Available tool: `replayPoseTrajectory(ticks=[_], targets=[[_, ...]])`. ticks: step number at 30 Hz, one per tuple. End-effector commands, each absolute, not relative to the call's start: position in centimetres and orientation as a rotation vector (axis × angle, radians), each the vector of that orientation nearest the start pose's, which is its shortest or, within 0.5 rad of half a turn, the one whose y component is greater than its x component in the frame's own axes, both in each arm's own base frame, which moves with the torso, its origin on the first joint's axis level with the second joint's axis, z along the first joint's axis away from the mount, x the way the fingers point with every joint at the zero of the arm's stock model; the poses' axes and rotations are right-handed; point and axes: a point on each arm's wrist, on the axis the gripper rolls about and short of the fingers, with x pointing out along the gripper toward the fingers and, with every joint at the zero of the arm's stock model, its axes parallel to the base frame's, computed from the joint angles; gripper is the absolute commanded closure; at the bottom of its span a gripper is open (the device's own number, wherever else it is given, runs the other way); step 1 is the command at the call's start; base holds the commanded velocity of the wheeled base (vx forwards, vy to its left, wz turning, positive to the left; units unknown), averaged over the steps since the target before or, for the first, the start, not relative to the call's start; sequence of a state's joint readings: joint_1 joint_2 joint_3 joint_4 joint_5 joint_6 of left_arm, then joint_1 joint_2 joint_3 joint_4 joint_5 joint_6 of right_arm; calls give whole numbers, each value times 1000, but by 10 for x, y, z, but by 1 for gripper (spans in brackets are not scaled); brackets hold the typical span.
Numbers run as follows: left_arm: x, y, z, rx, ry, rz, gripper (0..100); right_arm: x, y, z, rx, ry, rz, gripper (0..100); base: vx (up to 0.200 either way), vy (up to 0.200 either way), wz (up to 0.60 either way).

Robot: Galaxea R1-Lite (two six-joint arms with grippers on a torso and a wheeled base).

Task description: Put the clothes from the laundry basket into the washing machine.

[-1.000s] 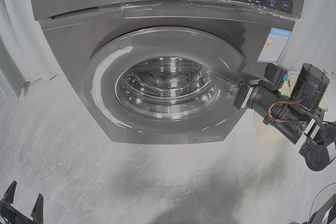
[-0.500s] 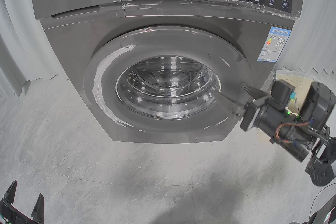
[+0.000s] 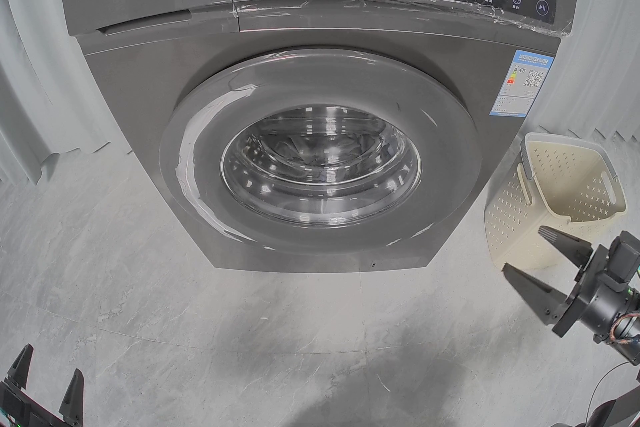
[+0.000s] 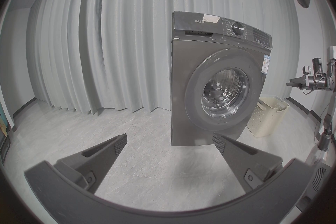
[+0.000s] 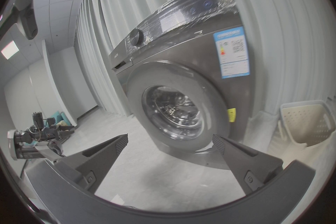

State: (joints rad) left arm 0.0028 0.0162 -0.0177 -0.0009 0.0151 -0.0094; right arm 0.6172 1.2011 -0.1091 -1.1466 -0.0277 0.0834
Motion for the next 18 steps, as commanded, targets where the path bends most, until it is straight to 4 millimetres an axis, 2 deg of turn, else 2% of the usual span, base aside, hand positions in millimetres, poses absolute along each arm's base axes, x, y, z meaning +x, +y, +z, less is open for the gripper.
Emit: replayPoseTrajectory(ticks=[1, 2, 4, 10, 14, 16, 17, 18], targets=[[-23, 0, 76, -12, -2, 18, 0, 88, 40, 163, 70, -134, 416, 0, 0, 0, 0], [-23, 0, 76, -12, -2, 18, 0, 88, 40, 163, 70, -134, 416, 0, 0, 0, 0], [-23, 0, 76, -12, -2, 18, 0, 76, 29, 162, 66, -156, 352, 0, 0, 0, 0], [-23, 0, 76, -12, -2, 18, 0, 52, 13, 155, 57, -159, 237, 0, 0, 0, 0], [-23, 0, 76, -12, -2, 18, 0, 32, 6, 144, 50, -147, 186, 0, 0, 0, 0], [-23, 0, 76, -14, -2, 17, 0, 15, 2, 132, 43, -137, 152, 0, 0, 0, 0], [-23, 0, 76, -14, -2, 17, 0, 15, 2, 132, 43, -137, 152, 0, 0, 0, 0], [-23, 0, 76, -14, -2, 17, 0, 2, 0, 121, 41, -140, 128, 0, 0, 0, 0]])
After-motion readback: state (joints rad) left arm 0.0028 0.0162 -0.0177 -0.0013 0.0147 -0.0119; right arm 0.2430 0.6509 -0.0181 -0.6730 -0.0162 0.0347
